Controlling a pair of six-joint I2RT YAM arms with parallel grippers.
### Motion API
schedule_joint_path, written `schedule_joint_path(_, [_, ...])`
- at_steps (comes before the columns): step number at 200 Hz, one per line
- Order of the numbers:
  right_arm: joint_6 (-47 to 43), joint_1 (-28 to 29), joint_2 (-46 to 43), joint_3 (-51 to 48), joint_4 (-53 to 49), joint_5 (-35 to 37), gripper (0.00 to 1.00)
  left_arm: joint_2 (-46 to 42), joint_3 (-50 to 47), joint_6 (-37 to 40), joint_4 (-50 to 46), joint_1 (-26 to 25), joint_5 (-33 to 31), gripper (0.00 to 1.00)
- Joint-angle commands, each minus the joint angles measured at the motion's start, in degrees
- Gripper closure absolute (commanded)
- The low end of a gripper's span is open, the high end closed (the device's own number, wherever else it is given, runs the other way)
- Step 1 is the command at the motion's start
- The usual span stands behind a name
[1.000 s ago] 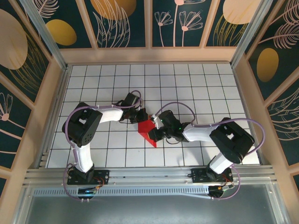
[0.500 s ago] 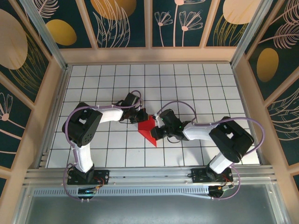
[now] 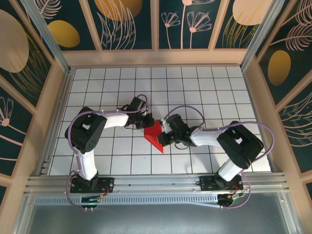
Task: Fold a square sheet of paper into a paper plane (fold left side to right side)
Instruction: Third fold the triangle at the center of the table.
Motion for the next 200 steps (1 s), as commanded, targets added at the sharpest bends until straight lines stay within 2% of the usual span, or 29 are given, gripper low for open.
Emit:
schedule_joint_path(1, [-0.04, -0.38, 1.27, 1.15, -0.09, 0.73, 1.0, 2.35, -0.25, 1.34, -3.33, -0.37, -3.51, 1.0])
schedule_joint_path(102, [-0.04, -0.35, 1.27, 0.62, 1.69, -1.51, 1.0, 2.42, -0.52, 1.12, -3.16, -0.42, -3.6, 1.0])
schedule_joint_path(200, [-0.21, -0.21, 1.48, 0.78, 1.0, -0.76, 1.0, 2.23, -0.82, 1.09, -3.07, -0.38, -3.78, 1.0])
